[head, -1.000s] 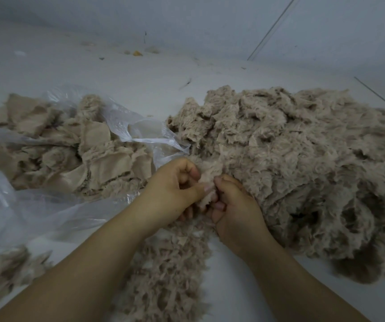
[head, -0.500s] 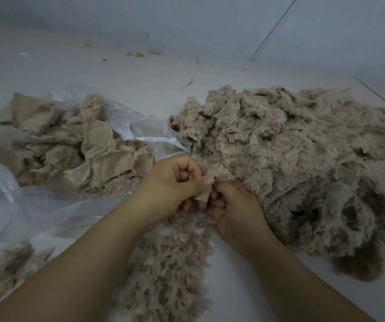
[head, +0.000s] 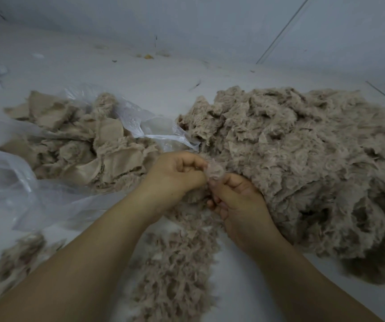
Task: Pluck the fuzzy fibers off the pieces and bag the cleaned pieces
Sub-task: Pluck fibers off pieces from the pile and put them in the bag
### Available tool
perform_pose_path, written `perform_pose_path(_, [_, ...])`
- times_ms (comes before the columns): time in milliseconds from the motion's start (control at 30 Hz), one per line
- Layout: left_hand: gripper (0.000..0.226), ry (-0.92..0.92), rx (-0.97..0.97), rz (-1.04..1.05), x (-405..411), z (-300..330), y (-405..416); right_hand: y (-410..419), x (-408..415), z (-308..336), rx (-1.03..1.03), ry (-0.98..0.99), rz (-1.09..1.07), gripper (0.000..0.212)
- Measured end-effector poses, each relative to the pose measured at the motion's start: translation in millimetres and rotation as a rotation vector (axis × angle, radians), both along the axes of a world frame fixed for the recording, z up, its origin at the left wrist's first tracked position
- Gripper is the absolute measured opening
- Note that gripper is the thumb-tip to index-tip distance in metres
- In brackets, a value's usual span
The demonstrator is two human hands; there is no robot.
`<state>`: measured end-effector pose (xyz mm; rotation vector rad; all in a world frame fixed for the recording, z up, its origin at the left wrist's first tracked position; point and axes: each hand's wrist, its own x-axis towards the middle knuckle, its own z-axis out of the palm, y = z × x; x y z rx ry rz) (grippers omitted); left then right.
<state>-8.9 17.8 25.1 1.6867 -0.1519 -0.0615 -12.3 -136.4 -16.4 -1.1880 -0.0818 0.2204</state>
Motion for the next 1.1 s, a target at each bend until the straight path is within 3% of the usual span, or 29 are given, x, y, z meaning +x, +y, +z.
perform_pose_path(100, [0.007,-0.060,0.000,-0.042,-1.2,0.2,-1.8,0.2,-0.1,-0.1,-0.046,-0.014,0.018,0.012])
perform_pose_path(233, [0.020,-0.064,0.018,-0.041,-0.3,-2.4,-1.1,-0.1,-1.1,1.0,-0.056,-0.026,-0.002,0.014])
perform_pose_path(433, [0.030,-0.128,0.061,0.059,3.2,-1.5,1.8,2.2,-2.8,3.3,0.009,0.043,-0.085,0.038])
perform_pose_path(600, [0.022,-0.124,0.066,0.032,1.9,1.3,1.2,4.7,-3.1,5.5,0.047,0.066,-0.133,0.012])
perform_pose_path(867, [0.030,-0.102,0.037,0.016,-1.8,0.2,-0.2,2.7,-0.1,1.5,0.074,0.018,-0.066,0.029])
perform_pose_path(1100, [0.029,-0.101,-0.012,0.076,-1.2,-1.1,-2.6,1.5,2.9,-0.8,0.161,0.033,-0.045,0.025])
